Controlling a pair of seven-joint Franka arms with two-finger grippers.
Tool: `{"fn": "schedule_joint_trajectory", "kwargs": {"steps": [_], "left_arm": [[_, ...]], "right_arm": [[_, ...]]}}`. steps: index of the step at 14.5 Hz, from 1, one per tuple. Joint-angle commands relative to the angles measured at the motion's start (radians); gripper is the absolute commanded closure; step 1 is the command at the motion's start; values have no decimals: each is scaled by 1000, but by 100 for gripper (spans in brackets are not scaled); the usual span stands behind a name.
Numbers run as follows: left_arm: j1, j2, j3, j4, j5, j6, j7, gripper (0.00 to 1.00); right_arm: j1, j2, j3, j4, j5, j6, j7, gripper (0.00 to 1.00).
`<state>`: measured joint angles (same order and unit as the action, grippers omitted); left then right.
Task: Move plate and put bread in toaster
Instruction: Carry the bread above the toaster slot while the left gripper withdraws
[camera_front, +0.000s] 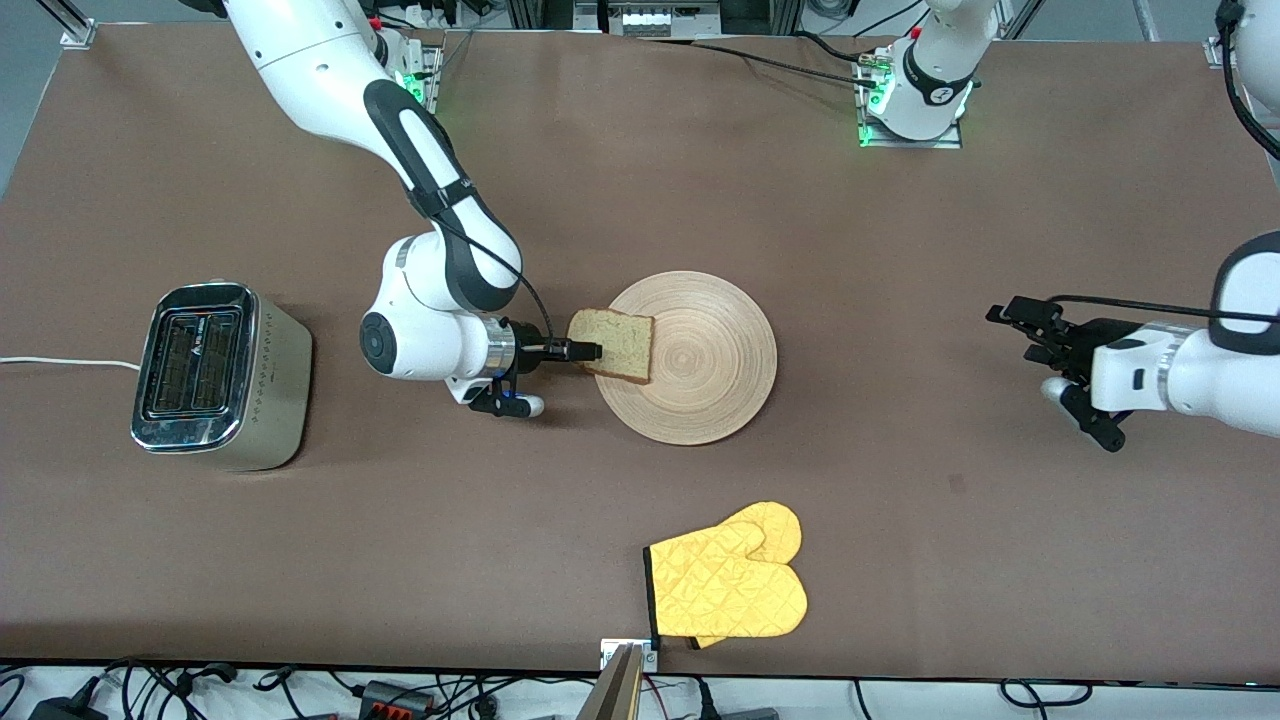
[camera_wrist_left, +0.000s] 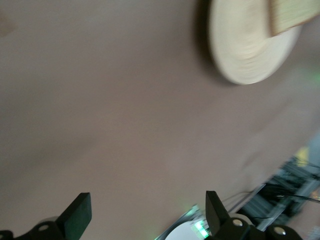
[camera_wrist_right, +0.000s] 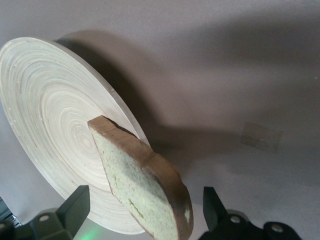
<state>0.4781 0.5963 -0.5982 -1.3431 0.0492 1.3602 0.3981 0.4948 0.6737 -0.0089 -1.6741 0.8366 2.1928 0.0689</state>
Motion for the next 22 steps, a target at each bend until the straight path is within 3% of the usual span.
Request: {"fn": "schedule_joint_trajectory", "kwargs": {"steps": [1, 6, 9, 12, 14, 18, 22], "left_arm": [[-62, -19, 6, 2, 89, -33, -149, 0], [-90, -47, 8, 4, 90, -56, -255, 0], [-96, -46, 17, 5, 104, -49, -265, 0], [-117, -46, 8, 5, 222, -46, -320, 0], [-144, -46, 9, 5, 227, -44, -356, 0], [-128, -47, 17, 5, 235, 19, -364, 0], [-131, -56, 12, -8, 233, 69, -370, 0]], "right_arm": [[11, 27, 0, 17, 33, 13, -38, 0], [7, 29, 0, 11, 33, -24, -50, 0], [7, 27, 0, 14, 33, -34, -49, 35], [7, 24, 0, 17, 30, -34, -57, 60], [1, 21, -2, 20, 30, -36, -70, 80], [-1, -8, -9, 51, 18, -77, -64, 100], [-1, -81, -60, 76, -17, -172, -20, 100]]}}
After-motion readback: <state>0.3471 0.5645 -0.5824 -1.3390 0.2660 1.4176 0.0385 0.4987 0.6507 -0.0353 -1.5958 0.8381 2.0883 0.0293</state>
